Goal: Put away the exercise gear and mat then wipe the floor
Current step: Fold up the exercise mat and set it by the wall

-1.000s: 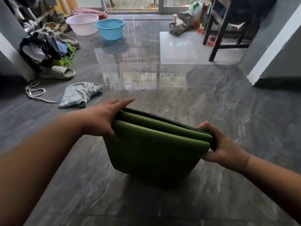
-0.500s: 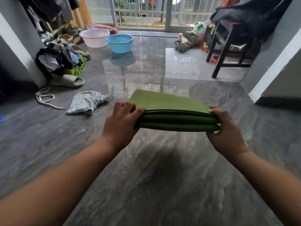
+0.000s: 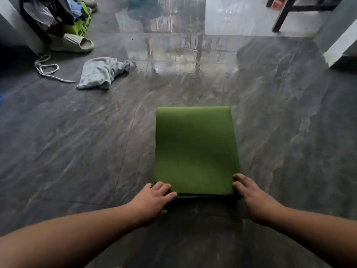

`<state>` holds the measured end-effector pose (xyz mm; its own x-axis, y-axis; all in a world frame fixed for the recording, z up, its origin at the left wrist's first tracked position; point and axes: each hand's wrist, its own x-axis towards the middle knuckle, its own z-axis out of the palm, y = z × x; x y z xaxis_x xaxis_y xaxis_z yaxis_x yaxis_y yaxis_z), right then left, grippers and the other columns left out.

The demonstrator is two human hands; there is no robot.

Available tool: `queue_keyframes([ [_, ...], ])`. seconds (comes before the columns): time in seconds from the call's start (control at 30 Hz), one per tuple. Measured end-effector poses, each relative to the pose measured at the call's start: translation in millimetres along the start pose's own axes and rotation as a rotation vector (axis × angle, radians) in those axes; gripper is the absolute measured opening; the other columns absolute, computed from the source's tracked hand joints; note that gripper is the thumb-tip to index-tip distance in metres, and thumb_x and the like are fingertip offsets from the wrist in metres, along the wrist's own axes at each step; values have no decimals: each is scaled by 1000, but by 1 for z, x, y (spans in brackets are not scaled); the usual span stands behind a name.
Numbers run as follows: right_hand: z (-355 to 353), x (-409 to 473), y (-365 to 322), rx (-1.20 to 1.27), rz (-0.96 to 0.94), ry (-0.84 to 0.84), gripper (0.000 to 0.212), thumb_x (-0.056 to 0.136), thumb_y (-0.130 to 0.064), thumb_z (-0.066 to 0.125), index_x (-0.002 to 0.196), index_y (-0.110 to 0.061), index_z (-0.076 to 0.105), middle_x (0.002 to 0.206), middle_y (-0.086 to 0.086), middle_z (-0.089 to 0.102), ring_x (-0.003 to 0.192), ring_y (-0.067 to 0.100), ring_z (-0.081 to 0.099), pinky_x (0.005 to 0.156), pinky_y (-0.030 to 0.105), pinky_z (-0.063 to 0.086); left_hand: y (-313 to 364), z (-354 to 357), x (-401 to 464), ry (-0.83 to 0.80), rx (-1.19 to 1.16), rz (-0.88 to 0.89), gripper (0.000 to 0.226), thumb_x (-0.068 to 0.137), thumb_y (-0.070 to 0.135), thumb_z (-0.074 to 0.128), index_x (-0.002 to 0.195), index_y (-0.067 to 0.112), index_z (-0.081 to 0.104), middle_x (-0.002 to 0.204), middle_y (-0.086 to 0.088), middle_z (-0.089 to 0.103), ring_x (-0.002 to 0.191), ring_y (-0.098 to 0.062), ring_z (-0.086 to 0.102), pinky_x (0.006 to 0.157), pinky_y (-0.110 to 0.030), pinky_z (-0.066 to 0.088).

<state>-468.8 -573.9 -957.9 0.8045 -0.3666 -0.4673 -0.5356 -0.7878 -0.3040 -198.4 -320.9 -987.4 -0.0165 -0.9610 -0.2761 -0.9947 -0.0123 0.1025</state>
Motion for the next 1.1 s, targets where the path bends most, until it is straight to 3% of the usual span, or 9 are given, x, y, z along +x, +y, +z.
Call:
queue_keyframes([
  [0.13, -25, 10, -1, -100, -25, 112, 55, 75, -36, 51, 129, -24, 55, 142, 1, 46, 124, 26, 50, 99, 35, 45, -13, -33, 32, 248, -96, -222, 34, 83, 43, 44, 110, 26, 55, 95, 1, 59, 87, -25, 62, 70, -38, 46],
  [0.23, -48, 46, -5, 65, 88, 366, 44, 74, -42, 47, 110, -20, 62, 111, 3, 58, 106, 30, 54, 88, 41, 46, -33, -50, 65, 273, -275, -536, 38, 90, 39, 51, 125, 24, 50, 123, -4, 49, 117, -27, 46, 93, -43, 40],
  [0.4, -57, 105, -28, 714, 540, 266, 85, 94, -40, 60, 157, -21, 5, 159, 15, 25, 142, 34, 31, 116, 40, 27, -55, -61, 111, 209, -795, -1006, 75, 95, 46, 50, 152, 37, 3, 161, -12, -5, 143, -41, 20, 115, -52, 26],
  [0.47, -44, 114, -27, 761, 638, 206, 89, 96, -43, 58, 157, -18, -2, 155, 17, 35, 138, 37, 40, 112, 40, 34, -49, -57, 119, 173, -984, -1122, 86, 95, 44, 54, 155, 30, -7, 163, -16, 2, 143, -40, 26, 114, -46, 27],
  [0.57, -30, 110, -18, 812, 656, 254, 72, 94, -35, 63, 153, -15, 27, 143, 14, 53, 127, 34, 52, 107, 42, 42, -44, -42, 116, 113, -1022, -1205, 87, 90, 44, 64, 153, 14, 14, 154, -16, 35, 137, -37, 40, 111, -41, 35],
  [0.77, -16, 104, -12, 781, 624, 238, 55, 94, -27, 64, 144, -19, 43, 136, 8, 59, 122, 30, 56, 104, 39, 44, -34, -29, 97, 24, -855, -1137, 62, 87, 44, 69, 127, 10, 36, 131, -15, 56, 118, -35, 56, 94, -41, 47],
  [0.87, -21, 107, -21, 624, 605, 226, 76, 95, -23, 60, 157, -21, 14, 153, 12, 39, 136, 33, 43, 110, 42, 36, -33, -41, 101, -21, -738, -1066, 100, 87, 39, 69, 153, 20, -4, 159, -19, 20, 136, -38, 40, 104, -48, 41],
  [0.97, -42, 119, -37, 173, 409, 223, 104, 85, -7, 52, 152, -31, -23, 163, 4, -21, 151, 27, -10, 122, 43, 6, -45, -60, 119, -44, -403, -764, 120, 82, 16, 66, 142, 44, -35, 154, -8, -39, 148, -35, -18, 117, -62, 12],
  [1.1, -75, 155, -51, -182, 175, 34, 96, 81, -20, 54, 157, -29, -4, 165, 2, -15, 151, 27, -12, 123, 48, 3, -75, -79, 151, -249, -220, -471, 106, 78, 16, 58, 151, 47, -11, 159, -2, -30, 147, -27, -25, 119, -60, 4],
])
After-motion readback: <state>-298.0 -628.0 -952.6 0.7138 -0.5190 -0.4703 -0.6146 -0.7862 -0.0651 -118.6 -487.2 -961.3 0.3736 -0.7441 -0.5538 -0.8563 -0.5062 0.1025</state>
